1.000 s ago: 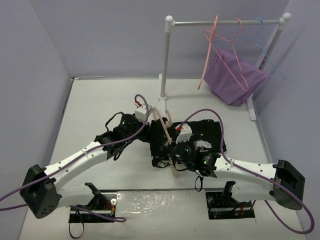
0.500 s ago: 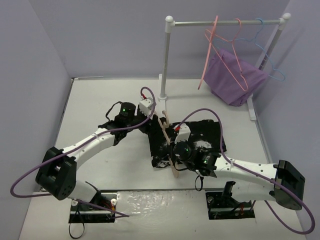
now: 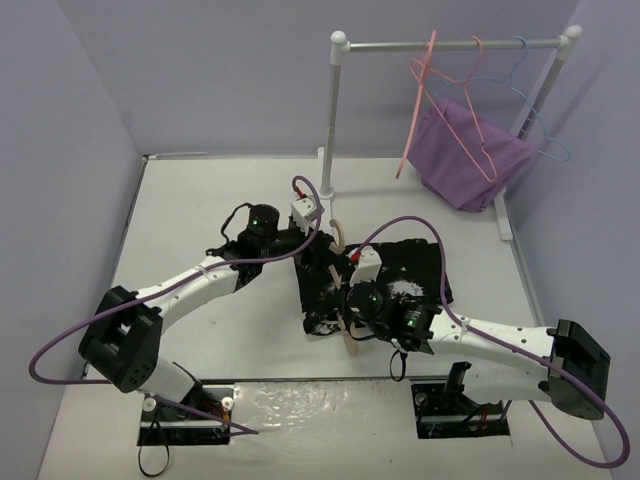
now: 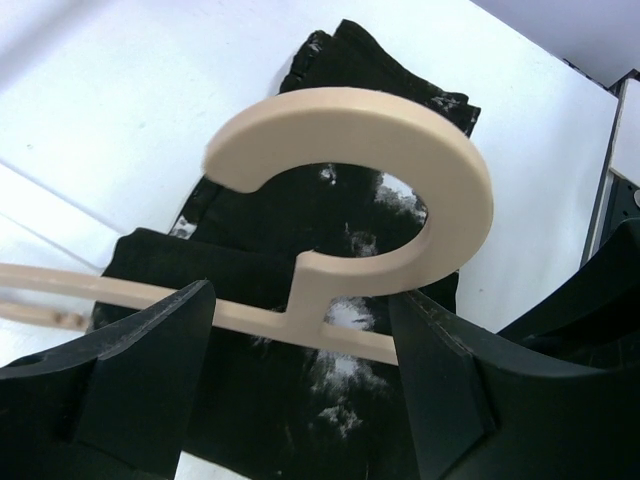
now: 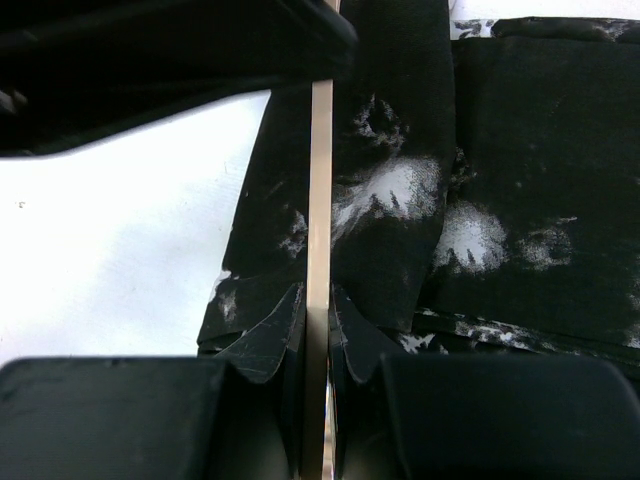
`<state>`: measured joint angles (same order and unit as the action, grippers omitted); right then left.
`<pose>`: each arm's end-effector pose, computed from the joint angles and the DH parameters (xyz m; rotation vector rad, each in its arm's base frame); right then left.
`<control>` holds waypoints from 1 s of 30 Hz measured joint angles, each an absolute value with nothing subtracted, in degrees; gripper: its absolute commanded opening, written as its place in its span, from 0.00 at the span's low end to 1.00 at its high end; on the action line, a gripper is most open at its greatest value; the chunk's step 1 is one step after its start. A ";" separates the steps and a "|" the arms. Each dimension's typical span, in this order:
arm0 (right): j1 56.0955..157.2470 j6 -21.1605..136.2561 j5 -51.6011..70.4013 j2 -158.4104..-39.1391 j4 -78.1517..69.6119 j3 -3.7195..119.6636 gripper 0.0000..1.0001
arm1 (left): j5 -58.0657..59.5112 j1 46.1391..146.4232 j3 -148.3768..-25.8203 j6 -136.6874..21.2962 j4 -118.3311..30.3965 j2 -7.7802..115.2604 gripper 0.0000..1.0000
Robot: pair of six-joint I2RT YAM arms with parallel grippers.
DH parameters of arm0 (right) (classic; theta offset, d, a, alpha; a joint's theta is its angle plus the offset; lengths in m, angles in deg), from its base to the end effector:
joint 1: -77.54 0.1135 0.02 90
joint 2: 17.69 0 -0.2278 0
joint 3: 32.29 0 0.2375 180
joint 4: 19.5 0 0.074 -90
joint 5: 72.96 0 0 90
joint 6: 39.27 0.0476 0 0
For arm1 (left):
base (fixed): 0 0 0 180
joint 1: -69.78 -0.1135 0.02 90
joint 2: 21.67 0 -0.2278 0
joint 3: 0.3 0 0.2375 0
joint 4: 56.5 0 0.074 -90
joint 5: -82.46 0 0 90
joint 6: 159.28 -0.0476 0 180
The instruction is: Place the trousers on the hanger
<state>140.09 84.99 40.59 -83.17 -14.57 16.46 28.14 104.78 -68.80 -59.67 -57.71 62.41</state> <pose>0.1378 0.2239 0.2090 -0.2107 1.9747 0.7261 0.2580 -0.2146 0.2483 0.8624 1.7133 -1.1023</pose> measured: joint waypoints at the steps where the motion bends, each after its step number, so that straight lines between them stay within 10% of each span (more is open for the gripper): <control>1: 140.09 84.99 40.57 -83.17 -14.47 16.52 0.00 | 27.85 105.18 -68.79 -59.66 -58.10 62.78 0.67; 20: 139.78 84.99 40.08 -84.29 -14.47 17.35 0.00 | 24.54 106.14 -66.40 -60.13 -62.79 65.43 0.59; 30: 139.77 84.95 40.12 -84.89 -14.49 17.93 0.00 | 25.20 106.14 -65.76 -60.01 -64.54 65.86 0.14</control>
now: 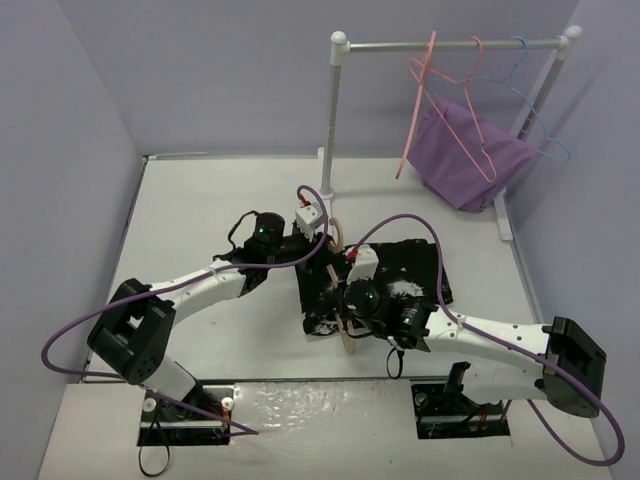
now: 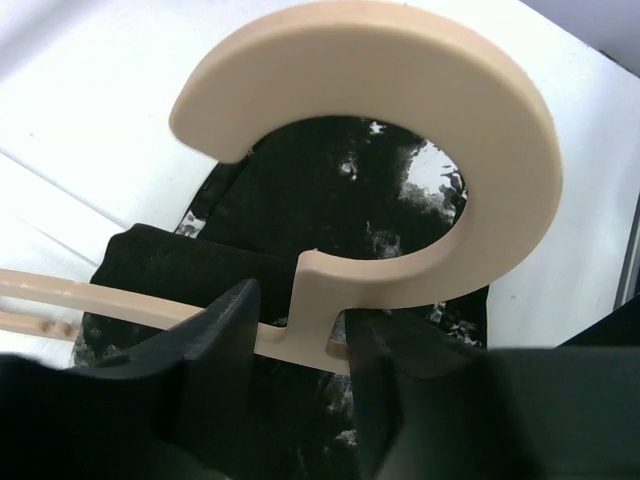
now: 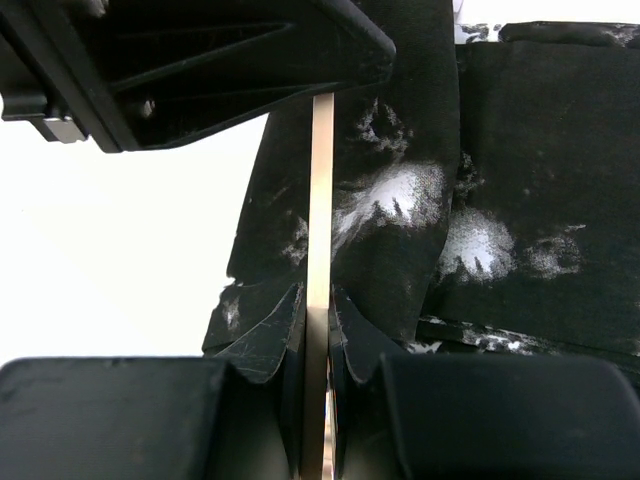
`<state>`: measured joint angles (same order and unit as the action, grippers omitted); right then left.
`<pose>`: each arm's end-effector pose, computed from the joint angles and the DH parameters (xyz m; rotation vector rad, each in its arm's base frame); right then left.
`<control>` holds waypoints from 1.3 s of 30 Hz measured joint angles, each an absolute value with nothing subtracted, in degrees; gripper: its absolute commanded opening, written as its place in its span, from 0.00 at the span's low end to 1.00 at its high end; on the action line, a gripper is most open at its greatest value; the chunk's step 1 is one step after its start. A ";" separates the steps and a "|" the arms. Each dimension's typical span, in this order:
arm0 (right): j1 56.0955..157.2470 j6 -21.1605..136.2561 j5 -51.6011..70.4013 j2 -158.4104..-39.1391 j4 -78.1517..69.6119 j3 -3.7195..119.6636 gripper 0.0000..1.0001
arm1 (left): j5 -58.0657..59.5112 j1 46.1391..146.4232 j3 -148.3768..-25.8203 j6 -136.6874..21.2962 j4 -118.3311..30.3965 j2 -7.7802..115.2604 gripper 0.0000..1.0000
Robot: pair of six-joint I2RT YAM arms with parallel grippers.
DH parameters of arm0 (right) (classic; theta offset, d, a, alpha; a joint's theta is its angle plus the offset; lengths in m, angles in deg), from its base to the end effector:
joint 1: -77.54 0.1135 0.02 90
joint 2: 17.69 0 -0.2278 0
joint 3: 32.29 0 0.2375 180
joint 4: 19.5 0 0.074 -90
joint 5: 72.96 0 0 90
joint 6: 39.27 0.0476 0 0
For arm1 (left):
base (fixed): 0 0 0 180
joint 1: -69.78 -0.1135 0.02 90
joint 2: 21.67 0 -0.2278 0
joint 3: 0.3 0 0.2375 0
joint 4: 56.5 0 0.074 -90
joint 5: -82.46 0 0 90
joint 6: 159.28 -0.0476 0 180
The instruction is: Place the trousers on the hanger
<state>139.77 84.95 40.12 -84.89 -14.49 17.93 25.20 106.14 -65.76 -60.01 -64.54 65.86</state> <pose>0.1414 0.2285 0.2100 -0.2139 1.9811 0.7246 0.2593 -0.2228 0.2242 0.8518 1.7111 -1.0685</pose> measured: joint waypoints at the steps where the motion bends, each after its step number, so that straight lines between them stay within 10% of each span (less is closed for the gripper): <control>1: 139.74 84.94 40.13 -84.91 -14.48 17.96 0.00 | 25.49 106.15 -65.70 -60.09 -64.74 65.88 0.06; 4: 139.62 84.89 40.38 -84.94 -14.47 18.13 0.01 | 26.04 106.14 -64.89 -61.68 -66.50 65.79 0.00; 8: 139.51 84.58 39.31 -84.98 -14.35 18.27 0.45 | 25.97 106.13 -62.73 -62.29 -68.94 64.70 0.00; 12: 139.56 83.87 36.84 -84.98 -13.49 19.40 0.66 | 25.71 106.03 -60.66 -63.24 -69.80 63.10 0.00; 27: 112.00 79.03 11.12 -88.03 1.62 40.88 0.70 | 26.25 104.89 -52.74 -66.32 -70.50 55.49 0.00; 39: 111.72 76.17 -0.66 -109.32 3.63 45.45 0.74 | 26.75 104.89 -52.15 -65.60 -71.29 54.87 0.00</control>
<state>111.72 76.17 -0.66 -109.32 3.63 45.45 26.75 104.89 -52.15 -65.60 -71.29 54.87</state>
